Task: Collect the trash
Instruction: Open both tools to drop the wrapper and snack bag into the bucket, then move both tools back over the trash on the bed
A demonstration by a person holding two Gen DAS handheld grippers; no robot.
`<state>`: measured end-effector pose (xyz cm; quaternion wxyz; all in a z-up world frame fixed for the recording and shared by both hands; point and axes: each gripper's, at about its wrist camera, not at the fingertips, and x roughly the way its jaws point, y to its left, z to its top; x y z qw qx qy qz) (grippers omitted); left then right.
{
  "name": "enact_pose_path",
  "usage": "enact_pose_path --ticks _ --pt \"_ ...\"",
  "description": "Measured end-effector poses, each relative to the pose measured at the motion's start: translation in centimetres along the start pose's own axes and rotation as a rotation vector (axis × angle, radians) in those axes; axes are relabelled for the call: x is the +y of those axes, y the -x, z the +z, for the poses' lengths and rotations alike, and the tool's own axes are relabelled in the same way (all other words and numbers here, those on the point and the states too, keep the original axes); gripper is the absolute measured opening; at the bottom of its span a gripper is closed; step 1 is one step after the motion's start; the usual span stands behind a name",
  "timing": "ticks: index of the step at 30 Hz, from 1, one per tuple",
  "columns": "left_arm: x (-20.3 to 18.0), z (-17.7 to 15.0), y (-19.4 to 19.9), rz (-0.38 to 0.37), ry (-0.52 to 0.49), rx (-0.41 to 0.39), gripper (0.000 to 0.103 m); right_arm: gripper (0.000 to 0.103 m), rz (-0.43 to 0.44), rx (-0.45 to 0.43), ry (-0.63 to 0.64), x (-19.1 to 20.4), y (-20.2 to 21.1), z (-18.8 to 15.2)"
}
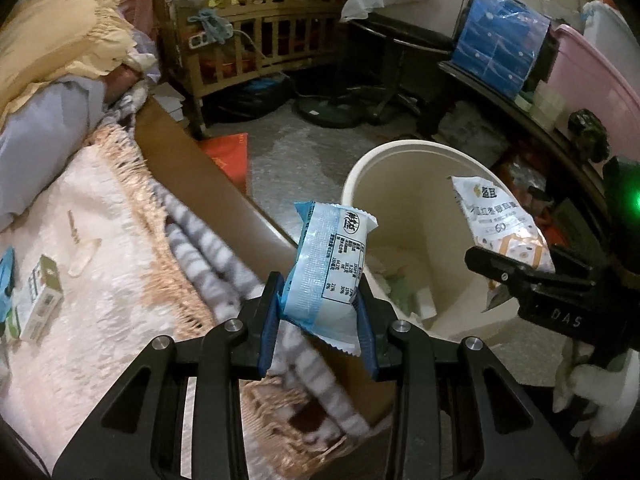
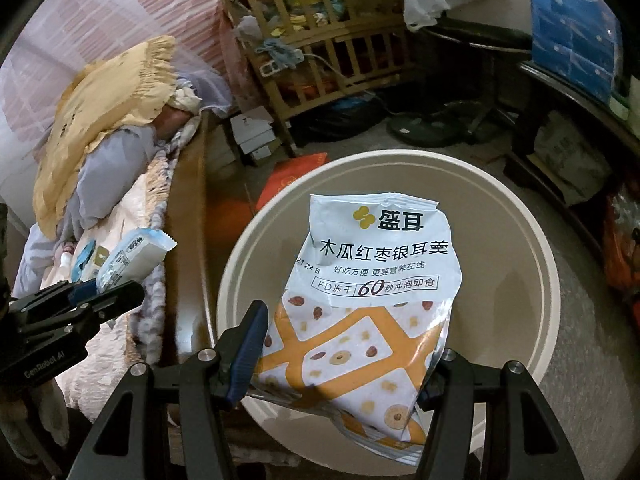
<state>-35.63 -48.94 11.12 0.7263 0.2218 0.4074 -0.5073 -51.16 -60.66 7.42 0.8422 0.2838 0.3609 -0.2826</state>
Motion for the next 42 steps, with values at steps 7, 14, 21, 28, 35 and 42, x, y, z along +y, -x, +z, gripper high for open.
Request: enact_pose_path --ticks 7,14,21,28,35,42 --pt "-1.3 0.6 -1.5 -0.029 -0.010 0.012 0.032 0.059 -0.020 -0.005 -0.026 -1.2 -0.2 -0.2" --pt "-2.2 1.1 -2.4 -0.058 -0.016 0.015 0.032 0.059 -0.038 -0.002 -0.048 -2.4 -0.4 -0.4" --pt "-2.6 1.6 -3.0 -0.107 -0.007 0.017 0.032 0.059 -0.043 0.010 -0.071 -3.2 -0.7 -0.4" --pt "-2.5 1.8 -2.9 -0.191 0.035 0.018 0.052 0.078 -0.056 -0.006 -0.119 -3.9 -0.5 -0.3" --pt "-1.8 1.4 -2.0 -0.158 0.039 0.014 0.053 0.078 -0.056 -0.001 -0.104 -3.7 -0.6 -0.4" --pt "0.3 0.3 -0.6 -0.053 0.035 -0.009 0.053 0.078 -0.036 -0.013 -0.038 -1.8 -0.6 -0.5"
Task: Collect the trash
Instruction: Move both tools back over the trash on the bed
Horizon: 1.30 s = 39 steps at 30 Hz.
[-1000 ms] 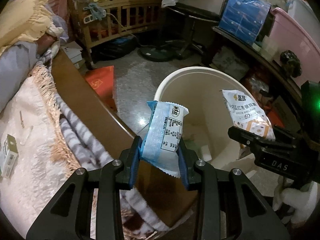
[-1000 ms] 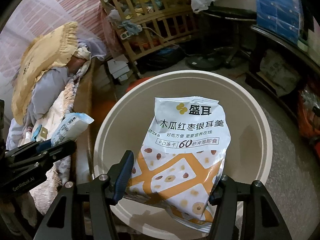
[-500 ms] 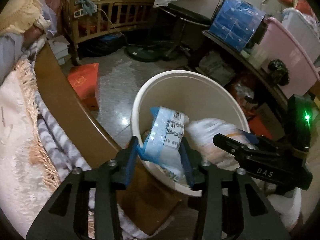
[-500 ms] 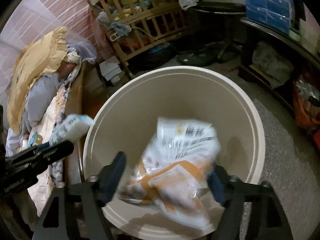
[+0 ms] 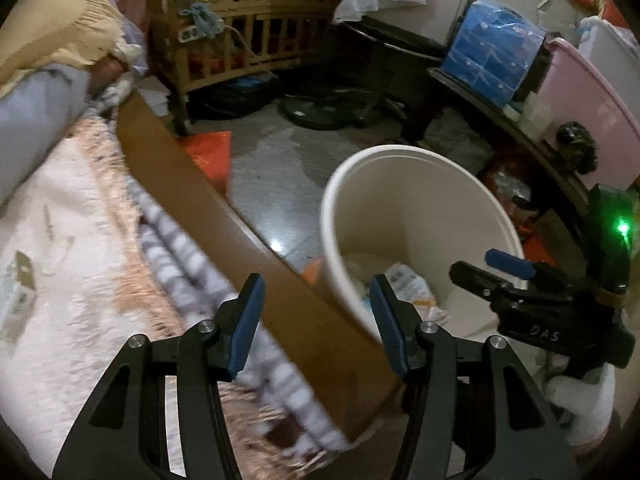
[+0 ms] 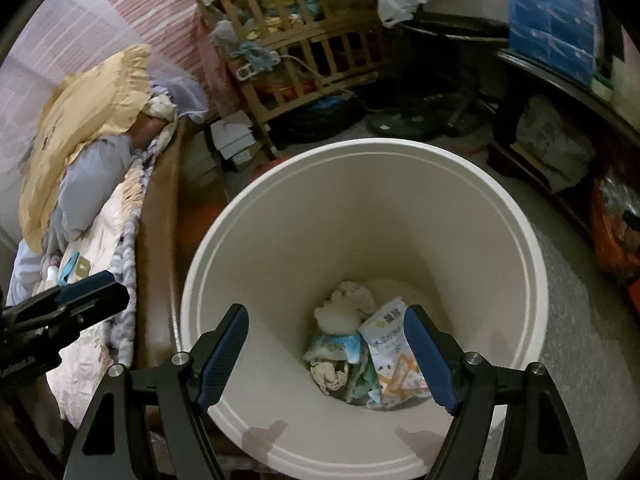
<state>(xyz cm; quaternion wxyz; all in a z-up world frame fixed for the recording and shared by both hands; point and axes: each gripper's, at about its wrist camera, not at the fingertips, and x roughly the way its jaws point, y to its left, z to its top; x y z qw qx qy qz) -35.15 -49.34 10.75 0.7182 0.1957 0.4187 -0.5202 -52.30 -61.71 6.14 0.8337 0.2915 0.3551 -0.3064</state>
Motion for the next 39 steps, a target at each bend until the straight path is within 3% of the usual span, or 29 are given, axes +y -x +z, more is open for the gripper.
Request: enact_pose_path --ticks 8,14,30,39 --pt "3.6 -1.5 2.9 0.109 0.009 -0.038 0.053 0.078 0.019 -0.020 0.091 3.5 0.1 -0.4" --pt "7.1 -2.4 5.3 0.178 0.037 -0.064 0.053 0.078 0.089 -0.024 0.159 8.1 0.3 -0.7" --pt "16.5 -6.2 10.6 0.291 0.182 -0.105 0.053 0.078 0.199 0.017 0.355 21.5 -1.6 -2.3" --pt "23.7 -10.6 13.3 0.355 0.312 -0.093 0.053 0.078 0.249 0.072 0.447 27.6 -2.9 -3.6"
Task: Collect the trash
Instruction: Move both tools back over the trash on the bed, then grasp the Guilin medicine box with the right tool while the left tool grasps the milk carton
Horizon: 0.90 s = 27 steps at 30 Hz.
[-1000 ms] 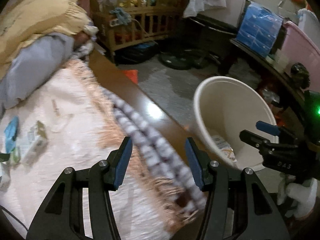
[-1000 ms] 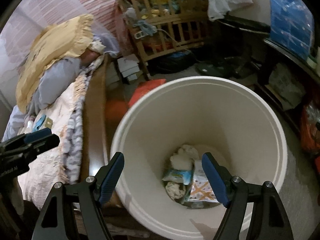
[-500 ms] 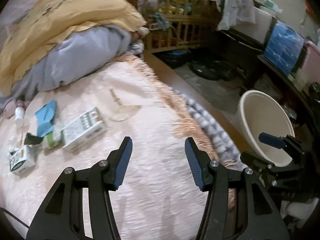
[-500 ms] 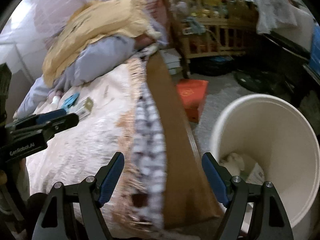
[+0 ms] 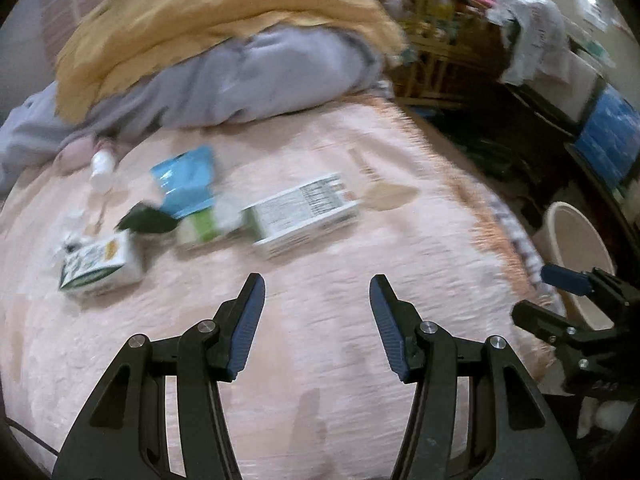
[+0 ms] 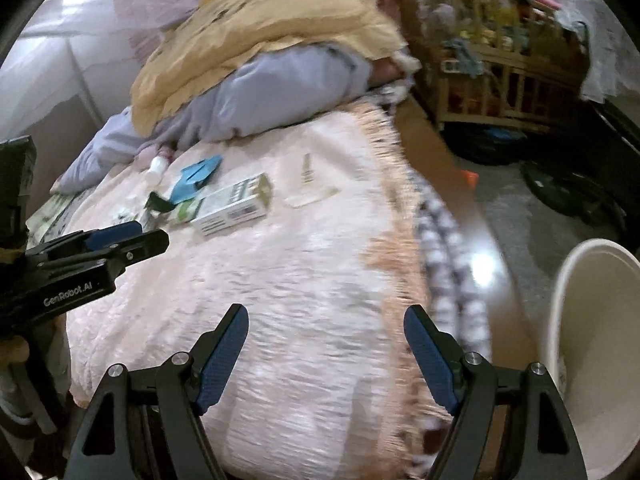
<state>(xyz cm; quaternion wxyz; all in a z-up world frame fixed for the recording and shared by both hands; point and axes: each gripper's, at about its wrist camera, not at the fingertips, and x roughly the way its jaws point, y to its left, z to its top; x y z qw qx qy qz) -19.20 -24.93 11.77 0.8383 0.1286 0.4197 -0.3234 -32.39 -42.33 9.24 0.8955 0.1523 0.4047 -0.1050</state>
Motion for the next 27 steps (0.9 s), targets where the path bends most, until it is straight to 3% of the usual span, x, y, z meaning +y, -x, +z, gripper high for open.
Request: enact_pose_path --ticks 10,17,21,24,27 --pt "12.9 -1.8 -1.3 0.185 0.157 0.035 0.053 0.078 0.057 0.073 0.105 6.1 -4.4 1.3" --pt "23.1 0.7 -3.4 0.364 0.254 0.024 0.053 0.078 0.088 0.106 0.124 7.8 -7.0 2.1" --pt "27.7 2.0 -6.0 0.395 0.316 0.056 0.053 0.078 0.096 0.118 0.118 7.9 -8.5 3.2" --pt "29.3 2.0 -8.2 0.398 0.300 0.106 0.053 0.078 0.116 0.132 0.095 7.8 -9.5 4.1" --pt "29.5 0.7 -8.5 0.342 0.298 0.133 0.053 0.078 0.119 0.131 0.098 8.2 -10.2 5.0"
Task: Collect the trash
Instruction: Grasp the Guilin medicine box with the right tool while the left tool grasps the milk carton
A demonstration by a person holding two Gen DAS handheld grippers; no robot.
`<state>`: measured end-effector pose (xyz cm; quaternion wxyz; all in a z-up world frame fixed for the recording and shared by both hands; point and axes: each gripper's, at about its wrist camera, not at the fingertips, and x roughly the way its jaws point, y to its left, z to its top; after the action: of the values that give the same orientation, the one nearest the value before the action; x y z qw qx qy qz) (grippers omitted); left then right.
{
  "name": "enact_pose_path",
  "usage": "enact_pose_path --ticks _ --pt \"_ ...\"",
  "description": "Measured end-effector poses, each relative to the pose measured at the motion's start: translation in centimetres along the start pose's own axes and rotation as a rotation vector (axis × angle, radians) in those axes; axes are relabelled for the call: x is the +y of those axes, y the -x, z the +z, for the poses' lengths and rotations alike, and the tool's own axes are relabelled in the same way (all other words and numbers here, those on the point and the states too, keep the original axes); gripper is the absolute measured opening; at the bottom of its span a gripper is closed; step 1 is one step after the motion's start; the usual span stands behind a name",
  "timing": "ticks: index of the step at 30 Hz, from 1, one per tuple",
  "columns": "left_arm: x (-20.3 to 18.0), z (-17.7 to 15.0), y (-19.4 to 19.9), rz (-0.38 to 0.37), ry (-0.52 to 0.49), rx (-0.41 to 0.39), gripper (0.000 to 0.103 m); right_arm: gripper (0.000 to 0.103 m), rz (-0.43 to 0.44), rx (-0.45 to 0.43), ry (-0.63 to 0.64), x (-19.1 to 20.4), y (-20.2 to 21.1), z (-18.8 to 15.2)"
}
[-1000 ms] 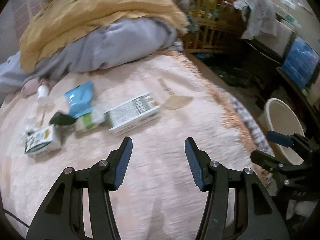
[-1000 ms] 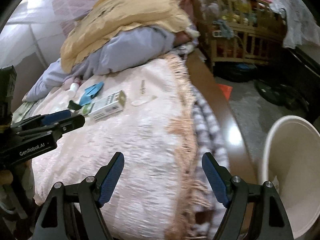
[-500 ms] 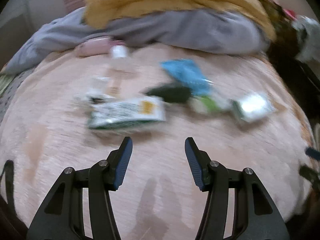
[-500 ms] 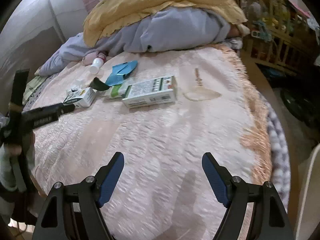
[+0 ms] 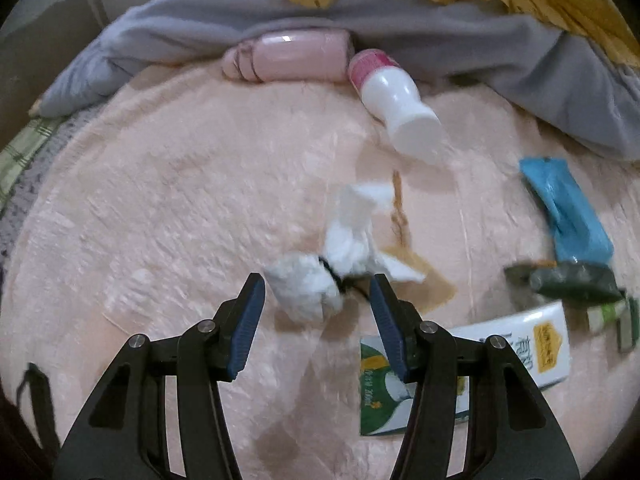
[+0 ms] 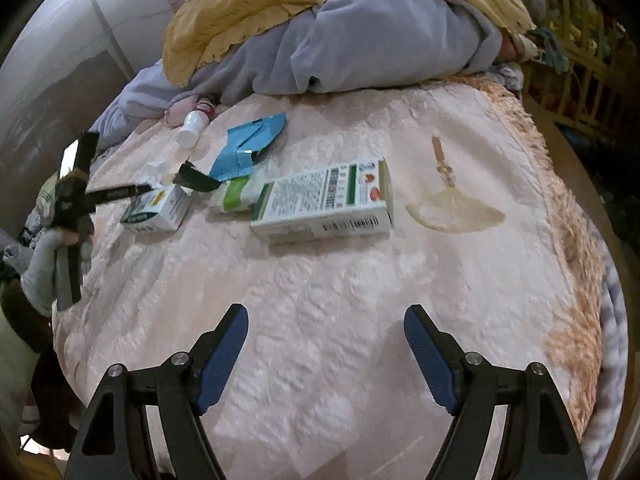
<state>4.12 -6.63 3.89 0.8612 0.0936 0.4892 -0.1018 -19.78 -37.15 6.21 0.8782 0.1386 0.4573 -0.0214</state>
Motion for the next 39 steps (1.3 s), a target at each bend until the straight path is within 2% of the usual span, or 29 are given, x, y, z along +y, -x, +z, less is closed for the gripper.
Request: enact_pose_path --ticks 4,6,9,11,15,19,21,24,28,31,34,39 --pt "0.0 -2.7 1.5 -0.158 -0.003 0.069 0.053 0.078 -0.019 -0.023 0.020 1.1 -0.6 1.9" --pt "-0.5 -4.5 2.8 -0.173 -0.055 0.074 0.053 0.078 -0.029 -0.038 0.047 2.2 -1.1 3.4" --pt "-1.6 -6.7 5.1 -0.204 -0.110 0.048 0.053 0.083 -0.152 -0.071 0.097 3.3 -2.2 6.6" --pt "-1.9 -7.4 6.0 -0.245 -0.102 0.043 0.053 0.086 -0.219 -0.029 0.101 3.3 -4.3 9.0" --pt "-2.2 -7.8 7.7 -0.269 -0.093 0.013 0.053 0.086 -0.231 0.032 0.131 3.4 -7.7 10.7" --pt "-2.1 -7.0 8.9 -0.321 -0.069 -0.001 0.053 0.086 -0.147 0.102 0.228 4.4 -8.3 8.7" --pt "-2.4 -6.6 9.3 -0.351 -0.069 -0.015 0.053 0.086 -0.134 0.132 0.302 4.6 -7.1 6.5" --pt "-3.9 -6.4 9.2 -0.368 -0.100 -0.010 0.053 0.086 -0.126 0.134 0.332 3.6 -4.9 4.1" --pt "-6.0 -6.5 8.2 -0.367 -0.145 0.013 0.053 0.086 -0.117 0.122 0.300 1.6 -1.7 2.5" --pt "-7.0 -6.8 7.7 -0.341 -0.181 0.015 0.053 0.086 -0.038 0.119 0.292 0.7 -0.1 2.0" --pt "-7.7 -6.9 7.0 -0.337 -0.195 0.031 0.053 0.087 0.010 0.148 0.352 1.1 0.0 1.0" --pt "-8.6 -6.7 6.4 -0.309 -0.228 0.038 0.053 0.087 0.022 0.223 0.494 2.7 -1.2 -0.7"
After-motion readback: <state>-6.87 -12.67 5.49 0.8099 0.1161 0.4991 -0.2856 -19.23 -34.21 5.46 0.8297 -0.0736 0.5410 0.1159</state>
